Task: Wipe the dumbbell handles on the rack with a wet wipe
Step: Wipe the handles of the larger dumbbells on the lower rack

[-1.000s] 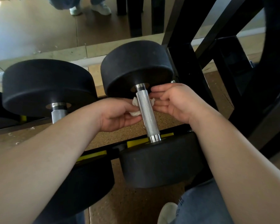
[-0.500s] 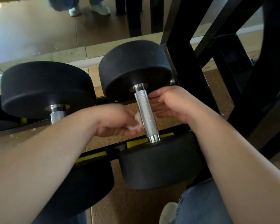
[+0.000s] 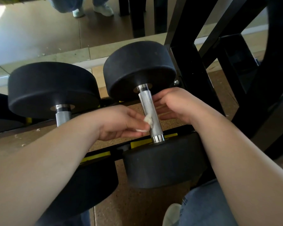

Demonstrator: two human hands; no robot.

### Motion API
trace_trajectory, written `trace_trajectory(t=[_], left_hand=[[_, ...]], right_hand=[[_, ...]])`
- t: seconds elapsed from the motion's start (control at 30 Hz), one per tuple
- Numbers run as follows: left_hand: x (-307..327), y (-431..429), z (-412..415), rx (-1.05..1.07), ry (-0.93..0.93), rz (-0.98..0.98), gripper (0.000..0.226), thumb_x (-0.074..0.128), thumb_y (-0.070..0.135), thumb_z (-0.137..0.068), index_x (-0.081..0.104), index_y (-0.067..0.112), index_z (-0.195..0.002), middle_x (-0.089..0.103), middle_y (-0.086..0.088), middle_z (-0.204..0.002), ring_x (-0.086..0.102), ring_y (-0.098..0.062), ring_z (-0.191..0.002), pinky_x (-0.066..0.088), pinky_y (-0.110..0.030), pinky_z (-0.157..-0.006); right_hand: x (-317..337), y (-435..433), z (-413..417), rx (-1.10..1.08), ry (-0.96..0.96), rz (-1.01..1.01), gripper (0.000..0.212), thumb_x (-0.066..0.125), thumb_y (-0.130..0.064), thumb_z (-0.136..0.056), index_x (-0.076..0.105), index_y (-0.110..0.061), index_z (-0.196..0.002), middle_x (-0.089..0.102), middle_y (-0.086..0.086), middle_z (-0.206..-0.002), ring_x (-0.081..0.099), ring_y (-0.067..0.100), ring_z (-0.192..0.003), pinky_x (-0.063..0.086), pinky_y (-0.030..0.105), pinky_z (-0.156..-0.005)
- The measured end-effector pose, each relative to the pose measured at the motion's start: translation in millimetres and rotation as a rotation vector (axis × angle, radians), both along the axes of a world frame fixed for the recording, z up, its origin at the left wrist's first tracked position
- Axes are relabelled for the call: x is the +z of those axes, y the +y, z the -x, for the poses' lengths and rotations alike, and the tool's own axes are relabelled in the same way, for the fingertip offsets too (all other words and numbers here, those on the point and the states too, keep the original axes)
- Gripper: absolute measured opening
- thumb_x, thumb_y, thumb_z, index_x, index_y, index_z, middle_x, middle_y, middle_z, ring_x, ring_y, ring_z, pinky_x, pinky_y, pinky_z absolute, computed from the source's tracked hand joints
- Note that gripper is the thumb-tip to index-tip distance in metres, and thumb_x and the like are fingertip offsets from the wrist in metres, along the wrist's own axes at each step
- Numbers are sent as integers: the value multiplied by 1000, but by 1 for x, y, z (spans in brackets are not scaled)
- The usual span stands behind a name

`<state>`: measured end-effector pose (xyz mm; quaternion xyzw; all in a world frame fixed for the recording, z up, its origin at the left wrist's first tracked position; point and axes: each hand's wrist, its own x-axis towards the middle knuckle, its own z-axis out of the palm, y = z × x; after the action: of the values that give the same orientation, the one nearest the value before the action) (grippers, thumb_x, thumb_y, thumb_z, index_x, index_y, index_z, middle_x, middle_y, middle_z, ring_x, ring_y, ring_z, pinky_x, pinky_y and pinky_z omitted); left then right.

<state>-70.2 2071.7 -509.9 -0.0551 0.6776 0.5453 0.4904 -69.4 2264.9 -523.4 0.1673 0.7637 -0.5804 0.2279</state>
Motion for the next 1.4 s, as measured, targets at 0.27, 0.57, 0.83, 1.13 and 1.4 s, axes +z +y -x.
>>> trace_trajectory(t=[0.27,0.57,0.83,1.13,1.4], left_hand=[[-4,10,9,329,498,79,16,86,25,-80,78,20,-92,77,2,-92,70,-10,-82,58,-23,-72],[7,14,-16,-332,603,300,9,88,34,-76,81,29,-80,74,15,-70,65,3,-59,51,-17,-61],[7,22,-7,-62,1111,287,8,82,38,-83,74,39,-86,68,23,-79,61,17,-80,46,-1,-70],[1,25,-28,-513,1225,394,26,67,57,-90,81,36,-90,75,17,-80,66,3,-78,54,-21,-79],[7,24,-17,-415,1262,429,21,70,56,-88,77,36,-88,56,24,-66,54,12,-65,37,-3,-61]], right_hand=[[5,-1,-2,3,55,-56,26,52,-10,-99,75,-22,-101,77,4,-104,75,20,-97,59,45,-92],[-1,-3,-2,66,77,-119,26,55,-11,-99,76,-25,-94,78,-2,-90,76,18,-89,62,45,-87],[0,2,-1,-32,173,-95,20,59,-15,-98,77,-25,-99,79,-3,-90,76,16,-86,63,43,-86],[-3,1,-1,-21,186,-84,23,55,-13,-100,76,-20,-94,78,3,-86,76,21,-82,57,34,-70],[5,3,-7,-10,236,-121,19,58,-17,-100,76,-23,-96,77,1,-88,75,18,-83,63,42,-84]])
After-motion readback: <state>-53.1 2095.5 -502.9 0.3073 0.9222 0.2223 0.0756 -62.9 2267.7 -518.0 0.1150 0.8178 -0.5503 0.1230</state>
